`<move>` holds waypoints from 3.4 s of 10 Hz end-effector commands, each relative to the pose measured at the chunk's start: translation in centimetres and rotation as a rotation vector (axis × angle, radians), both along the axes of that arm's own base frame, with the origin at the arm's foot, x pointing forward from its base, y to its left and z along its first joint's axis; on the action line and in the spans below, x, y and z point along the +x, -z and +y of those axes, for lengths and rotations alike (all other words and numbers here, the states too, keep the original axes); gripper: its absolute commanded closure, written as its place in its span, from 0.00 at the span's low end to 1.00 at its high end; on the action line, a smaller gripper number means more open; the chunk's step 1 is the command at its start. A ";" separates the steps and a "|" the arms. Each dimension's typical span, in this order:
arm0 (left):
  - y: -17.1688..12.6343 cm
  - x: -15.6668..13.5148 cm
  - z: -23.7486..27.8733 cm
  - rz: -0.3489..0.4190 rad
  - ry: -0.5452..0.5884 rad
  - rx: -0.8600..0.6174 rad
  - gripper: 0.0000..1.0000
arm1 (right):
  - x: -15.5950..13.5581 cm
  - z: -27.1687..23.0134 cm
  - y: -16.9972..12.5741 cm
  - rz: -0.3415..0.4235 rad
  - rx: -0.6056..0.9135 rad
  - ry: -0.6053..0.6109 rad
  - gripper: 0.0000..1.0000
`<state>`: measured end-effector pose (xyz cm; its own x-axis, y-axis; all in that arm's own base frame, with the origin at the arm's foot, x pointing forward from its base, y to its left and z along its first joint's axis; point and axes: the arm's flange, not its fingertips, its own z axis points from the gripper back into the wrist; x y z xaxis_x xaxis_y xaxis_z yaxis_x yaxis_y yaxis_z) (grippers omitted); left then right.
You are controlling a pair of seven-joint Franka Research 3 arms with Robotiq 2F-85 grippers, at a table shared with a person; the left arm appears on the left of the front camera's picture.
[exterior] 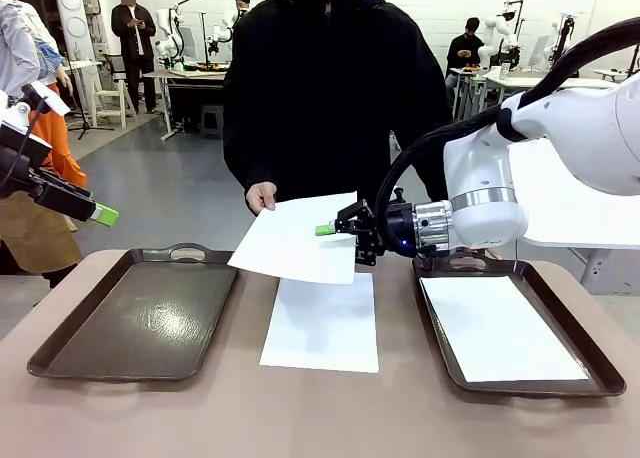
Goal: Sort the A4 documents.
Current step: Receive the A4 Paper, then place the A4 Paper in the designated Handle tray.
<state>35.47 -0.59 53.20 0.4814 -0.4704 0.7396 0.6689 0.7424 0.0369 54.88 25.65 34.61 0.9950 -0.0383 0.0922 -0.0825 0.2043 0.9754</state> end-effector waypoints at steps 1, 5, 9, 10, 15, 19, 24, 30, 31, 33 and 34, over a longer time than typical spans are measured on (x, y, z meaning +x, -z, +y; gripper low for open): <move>0.1 0.1 0.1 0.000 0.001 -0.004 0.00 | 0.9 0.1 0.4 0.000 0.045 0.017 0.75; 0.1 0.1 0.1 0.000 0.001 -0.004 0.00 | 1.2 -0.2 0.6 0.010 0.050 0.009 1.00; 0.1 0.1 0.1 0.000 0.001 -0.004 0.00 | 1.4 -0.4 0.4 0.000 0.036 -0.025 1.00; 0.1 0.1 0.1 0.000 0.001 -0.004 0.00 | 1.5 -0.4 0.2 -0.018 0.026 -0.076 1.00; 0.1 0.1 0.1 0.000 0.001 -0.004 0.00 | 0.7 -0.3 0.1 0.001 0.023 -0.023 1.00; 0.1 0.1 0.1 0.000 0.001 -0.004 0.00 | 0.7 -0.3 0.1 0.001 0.023 -0.023 1.00; 0.1 0.1 0.1 0.000 0.001 -0.004 0.00 | 0.7 -0.3 0.1 0.001 0.023 -0.023 1.00; 0.1 0.1 0.1 0.000 0.001 -0.004 0.00 | -2.2 -5.4 -3.2 -0.214 -0.013 -0.121 0.99; 0.1 0.1 0.1 0.000 0.001 -0.004 0.00 | -3.3 -8.8 -4.3 -0.289 -0.063 -0.142 0.99; 0.1 0.1 0.1 0.000 0.001 -0.004 0.00 | -5.1 -14.3 -5.4 -0.322 -0.130 -0.204 0.99; 0.1 0.1 0.1 0.000 0.001 -0.004 0.00 | -5.6 -16.8 -5.5 -0.292 -0.171 -0.192 0.99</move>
